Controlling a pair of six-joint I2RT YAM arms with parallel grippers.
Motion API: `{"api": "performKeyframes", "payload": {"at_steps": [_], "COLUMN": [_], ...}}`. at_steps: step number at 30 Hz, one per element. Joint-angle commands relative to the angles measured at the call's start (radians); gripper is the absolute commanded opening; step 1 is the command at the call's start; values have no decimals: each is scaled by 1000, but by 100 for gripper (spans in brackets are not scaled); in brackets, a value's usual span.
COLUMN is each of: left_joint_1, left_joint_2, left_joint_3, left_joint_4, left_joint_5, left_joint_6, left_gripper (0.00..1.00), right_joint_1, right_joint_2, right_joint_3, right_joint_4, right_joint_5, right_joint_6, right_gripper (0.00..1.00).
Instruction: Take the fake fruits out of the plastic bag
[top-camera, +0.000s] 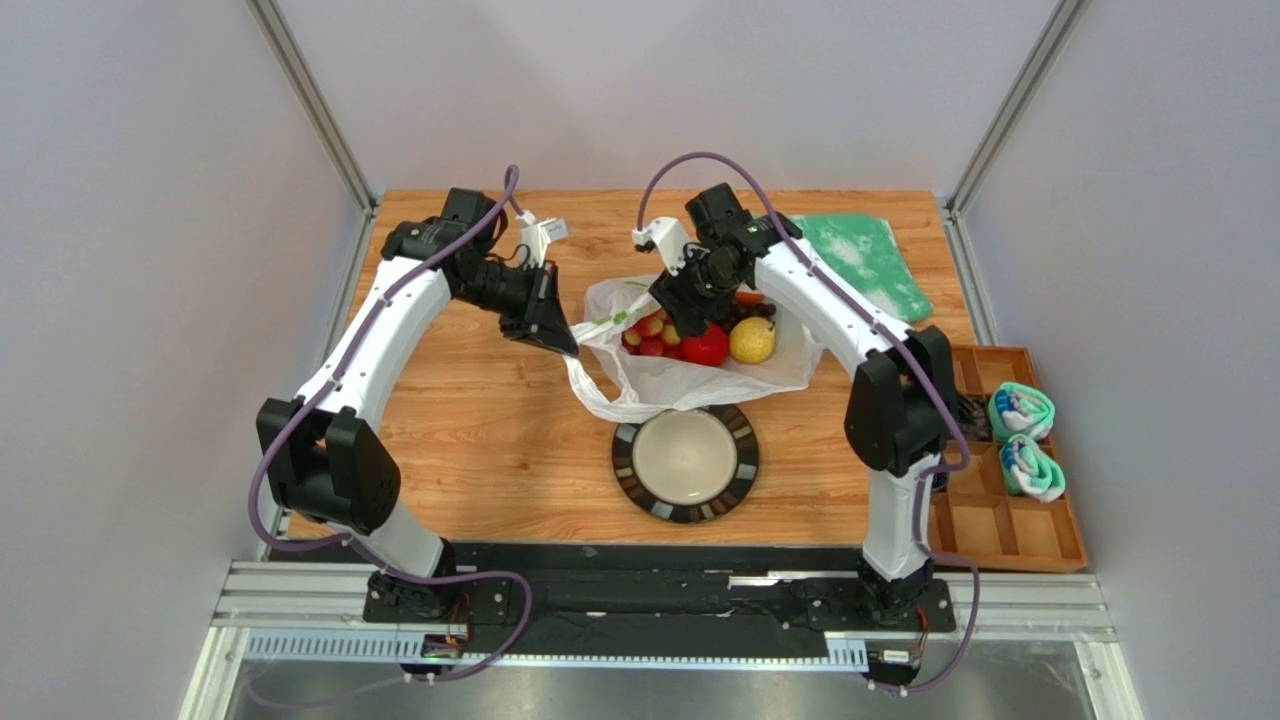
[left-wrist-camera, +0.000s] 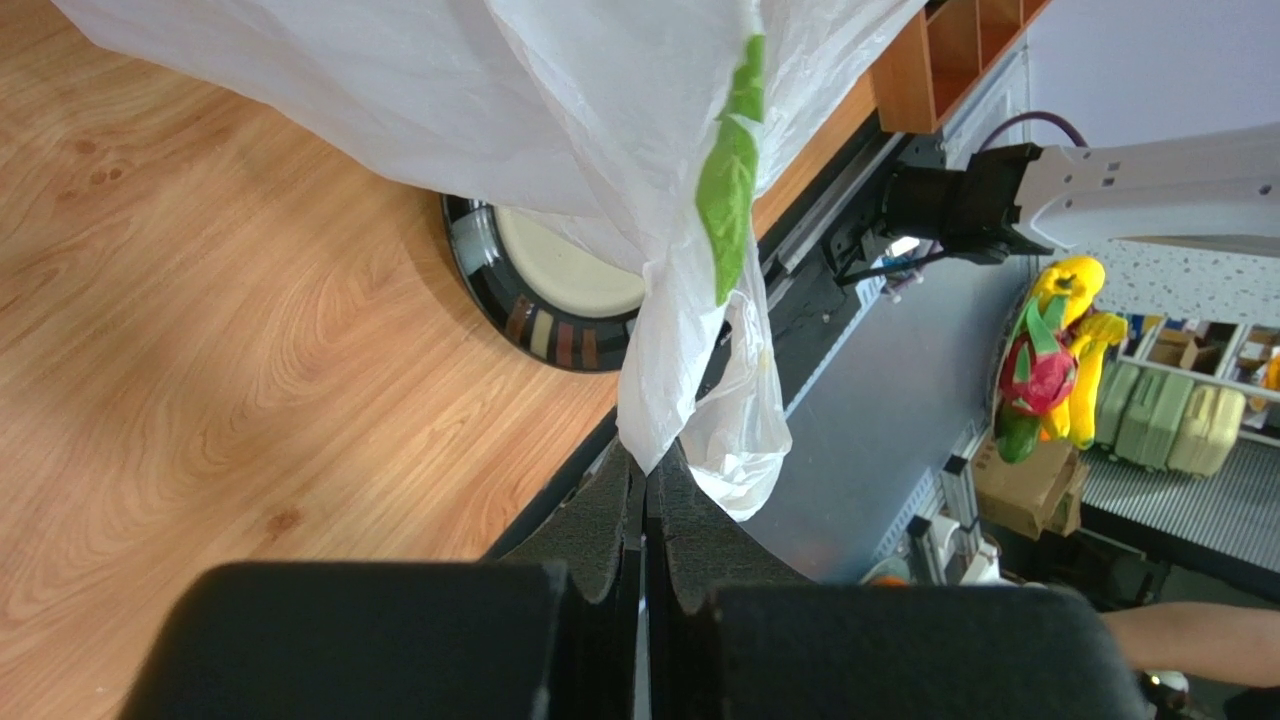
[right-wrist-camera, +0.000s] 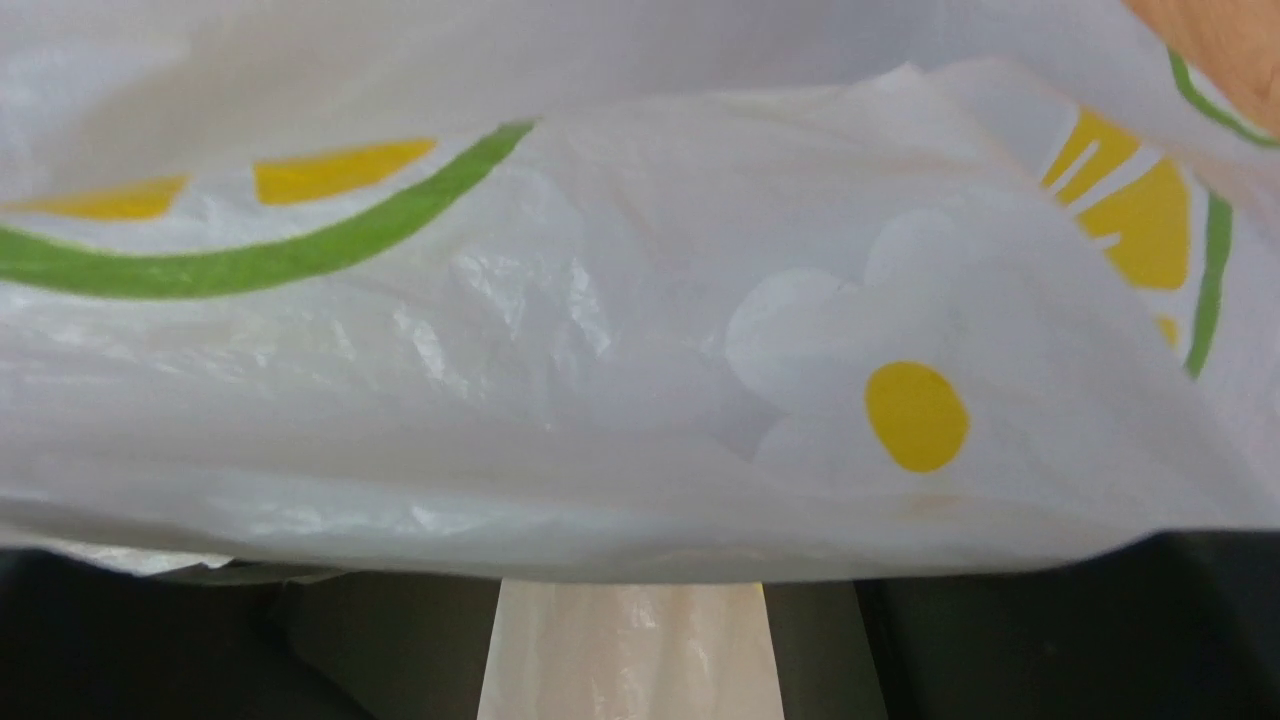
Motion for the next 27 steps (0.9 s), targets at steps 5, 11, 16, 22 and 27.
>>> {"api": "performKeyframes", "payload": {"at_steps": [5, 11, 16, 22, 27], "left_joint_1": [3, 3, 3, 3, 3], "left_joint_2": [-9, 1, 20, 30, 27], "left_joint_3": [10, 30, 53, 73, 61], "left_joint_4": [-18, -20, -20, -29, -24], "left_joint_5": [32, 43, 48, 45, 43], "left_joint_6": [49, 58, 62, 62, 62], "left_gripper": [0, 0, 0, 0, 0], "right_joint_1": [42, 64, 64, 64, 60], "right_joint_2": [170, 302, 366, 402, 393], "right_joint_3": [273, 383, 464, 484, 477], "right_joint_4": [-31, -100, -140, -157, -145], "right_joint_5": [-93, -33, -15, 14, -13], "right_joint_6": [-7, 31, 53, 51, 51], "right_gripper": [61, 61, 66, 66, 49]}}
